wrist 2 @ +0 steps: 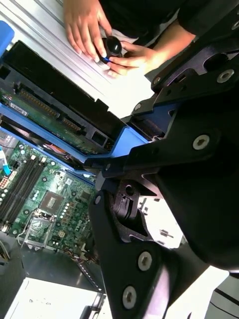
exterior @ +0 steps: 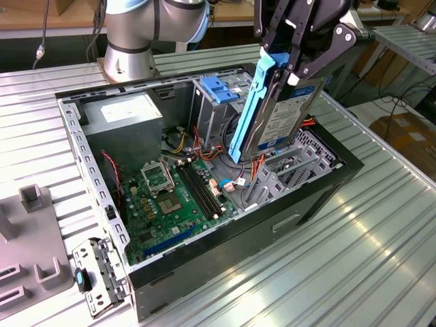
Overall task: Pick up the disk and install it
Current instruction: 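Insert the disk into the insertion slot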
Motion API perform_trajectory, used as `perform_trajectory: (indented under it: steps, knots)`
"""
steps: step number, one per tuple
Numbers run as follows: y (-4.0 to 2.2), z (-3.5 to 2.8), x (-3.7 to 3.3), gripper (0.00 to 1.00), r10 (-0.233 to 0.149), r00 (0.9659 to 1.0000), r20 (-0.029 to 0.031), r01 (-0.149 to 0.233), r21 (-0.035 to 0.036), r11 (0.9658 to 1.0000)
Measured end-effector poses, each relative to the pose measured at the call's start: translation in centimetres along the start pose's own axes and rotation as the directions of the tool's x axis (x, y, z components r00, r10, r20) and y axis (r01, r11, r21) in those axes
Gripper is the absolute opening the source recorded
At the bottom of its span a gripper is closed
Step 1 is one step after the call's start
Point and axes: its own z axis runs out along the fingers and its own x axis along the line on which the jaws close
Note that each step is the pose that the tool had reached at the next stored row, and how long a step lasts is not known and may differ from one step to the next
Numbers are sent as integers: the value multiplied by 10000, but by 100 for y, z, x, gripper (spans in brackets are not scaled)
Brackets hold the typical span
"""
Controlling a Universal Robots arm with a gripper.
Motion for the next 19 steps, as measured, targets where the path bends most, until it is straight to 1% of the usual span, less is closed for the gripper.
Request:
perform_trajectory:
  steps: [1, 2, 4, 7, 8, 10, 19]
  knots:
    - [-32, 2, 0, 37, 0, 10000, 2, 0, 0, 10000]
    - [-90, 3, -2, 37, 0, 10000, 2, 0, 1, 10000]
    - [-187, 5, -5, 37, -1, 10000, 2, 1, 0, 10000]
    - [-314, 8, -10, 37, -1, 10000, -1, 1, -1, 10000]
    - [-377, 10, -12, 37, 0, 10000, -1, 0, -1, 10000]
    - [-401, 11, -12, 37, -1, 10000, 1, 1, -1, 10000]
    - [-403, 11, -12, 37, -1, 10000, 1, 1, -1, 10000]
